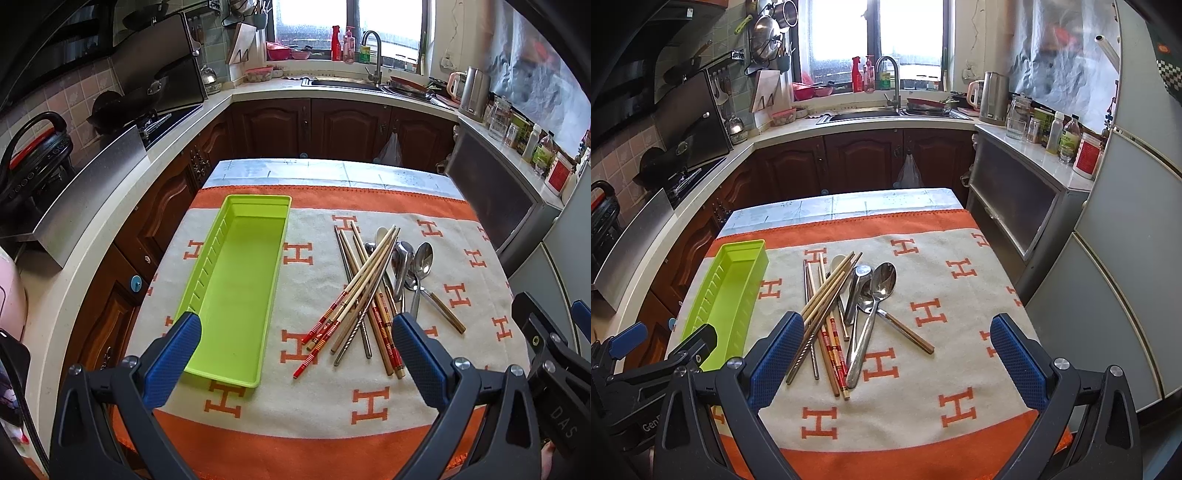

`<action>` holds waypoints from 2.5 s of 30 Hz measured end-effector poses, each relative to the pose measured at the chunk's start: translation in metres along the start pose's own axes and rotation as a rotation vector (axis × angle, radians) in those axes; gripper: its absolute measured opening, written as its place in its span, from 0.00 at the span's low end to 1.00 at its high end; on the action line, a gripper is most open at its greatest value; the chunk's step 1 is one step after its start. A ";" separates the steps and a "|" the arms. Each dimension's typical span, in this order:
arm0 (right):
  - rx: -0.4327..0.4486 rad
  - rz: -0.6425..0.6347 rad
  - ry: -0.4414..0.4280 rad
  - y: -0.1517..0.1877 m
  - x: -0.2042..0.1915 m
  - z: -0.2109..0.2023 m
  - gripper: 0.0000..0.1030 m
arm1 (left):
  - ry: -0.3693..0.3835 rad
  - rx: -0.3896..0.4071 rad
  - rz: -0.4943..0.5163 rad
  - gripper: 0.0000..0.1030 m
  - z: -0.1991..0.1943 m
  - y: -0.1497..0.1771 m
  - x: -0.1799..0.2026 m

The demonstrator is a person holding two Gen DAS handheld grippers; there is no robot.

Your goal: Organize utensils

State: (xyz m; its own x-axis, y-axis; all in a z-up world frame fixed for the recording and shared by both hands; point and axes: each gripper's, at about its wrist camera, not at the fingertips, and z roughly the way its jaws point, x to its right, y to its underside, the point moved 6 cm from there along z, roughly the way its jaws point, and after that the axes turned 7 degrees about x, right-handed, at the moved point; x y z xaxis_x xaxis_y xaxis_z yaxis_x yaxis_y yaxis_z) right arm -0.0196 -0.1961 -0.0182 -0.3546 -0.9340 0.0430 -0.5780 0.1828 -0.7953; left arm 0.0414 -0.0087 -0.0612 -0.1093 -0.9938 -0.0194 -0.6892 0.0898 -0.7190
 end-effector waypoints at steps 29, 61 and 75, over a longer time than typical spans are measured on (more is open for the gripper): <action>-0.027 0.015 0.004 0.008 0.003 0.013 1.00 | -0.021 0.011 0.029 0.99 -0.002 -0.002 0.001; -0.230 0.028 -0.166 -0.072 0.028 0.109 0.74 | 0.227 -0.161 0.333 0.96 0.100 -0.081 0.059; -0.439 0.066 -0.287 0.029 -0.016 0.209 0.54 | 0.403 -0.371 0.459 0.30 0.195 -0.023 0.082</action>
State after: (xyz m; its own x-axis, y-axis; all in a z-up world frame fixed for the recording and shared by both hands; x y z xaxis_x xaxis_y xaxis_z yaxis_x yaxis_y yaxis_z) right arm 0.1233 -0.2401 -0.1682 -0.2207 -0.9515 -0.2145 -0.8364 0.2978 -0.4601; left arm 0.1879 -0.1054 -0.1823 -0.6538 -0.7553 0.0465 -0.7005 0.5808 -0.4147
